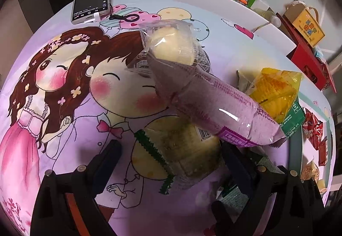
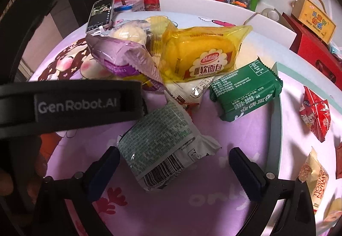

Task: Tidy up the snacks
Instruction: 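Grasp the green-print clear packet with the right gripper while the left grasps the green-edged round cake packet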

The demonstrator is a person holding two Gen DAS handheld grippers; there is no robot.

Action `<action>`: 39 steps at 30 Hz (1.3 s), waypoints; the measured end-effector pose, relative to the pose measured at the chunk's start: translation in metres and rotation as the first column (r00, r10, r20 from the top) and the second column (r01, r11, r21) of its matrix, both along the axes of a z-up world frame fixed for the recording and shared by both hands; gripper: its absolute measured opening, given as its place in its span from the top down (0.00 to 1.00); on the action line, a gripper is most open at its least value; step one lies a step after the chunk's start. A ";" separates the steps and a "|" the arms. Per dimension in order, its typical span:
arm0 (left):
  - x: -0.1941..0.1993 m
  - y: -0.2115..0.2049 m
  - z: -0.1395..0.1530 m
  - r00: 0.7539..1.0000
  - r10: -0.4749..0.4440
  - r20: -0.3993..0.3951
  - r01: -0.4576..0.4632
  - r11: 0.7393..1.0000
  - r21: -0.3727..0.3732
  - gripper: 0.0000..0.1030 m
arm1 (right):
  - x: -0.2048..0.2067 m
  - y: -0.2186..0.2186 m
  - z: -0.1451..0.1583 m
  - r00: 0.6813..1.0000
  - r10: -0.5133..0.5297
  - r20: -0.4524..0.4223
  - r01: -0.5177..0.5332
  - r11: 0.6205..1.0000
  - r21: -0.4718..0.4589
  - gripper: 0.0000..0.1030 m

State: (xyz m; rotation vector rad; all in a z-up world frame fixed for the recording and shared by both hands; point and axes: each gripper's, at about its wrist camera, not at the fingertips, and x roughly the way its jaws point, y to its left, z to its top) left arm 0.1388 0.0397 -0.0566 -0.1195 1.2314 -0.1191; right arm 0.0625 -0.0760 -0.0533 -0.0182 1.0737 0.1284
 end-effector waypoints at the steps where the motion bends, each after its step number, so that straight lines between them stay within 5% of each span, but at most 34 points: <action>1: -0.001 0.001 0.000 1.000 0.001 0.000 -0.001 1.000 0.000 0.08 | 0.000 0.000 0.000 1.000 -0.002 0.005 0.002 1.000 -0.002 0.00; 6: -0.008 0.007 0.004 1.000 0.004 -0.003 -0.004 1.000 -0.002 0.11 | -0.001 -0.001 0.003 1.000 -0.001 0.017 0.001 1.000 0.007 0.03; 9: -0.010 0.008 0.006 1.000 -0.002 -0.002 0.002 1.000 -0.005 0.16 | 0.000 0.000 0.006 1.000 0.014 0.027 -0.015 1.000 0.026 0.15; 14: -0.016 0.007 0.013 1.000 -0.029 0.008 0.029 0.999 -0.029 0.37 | -0.002 0.003 0.007 0.999 0.027 0.034 -0.028 0.999 0.031 0.24; 19: -0.016 0.005 0.013 0.999 -0.035 0.007 0.035 0.999 -0.031 0.44 | -0.003 0.003 0.007 0.999 0.023 0.035 -0.024 0.999 0.033 0.25; 36: -0.027 0.028 0.015 1.000 0.009 -0.027 -0.010 0.999 -0.035 0.45 | -0.001 -0.005 0.007 1.000 -0.008 0.018 0.007 0.999 0.047 0.27; 39: -0.026 0.023 0.015 1.000 0.000 -0.016 -0.001 1.000 -0.017 0.46 | -0.001 -0.004 0.008 1.000 -0.010 0.021 0.009 0.999 0.047 0.37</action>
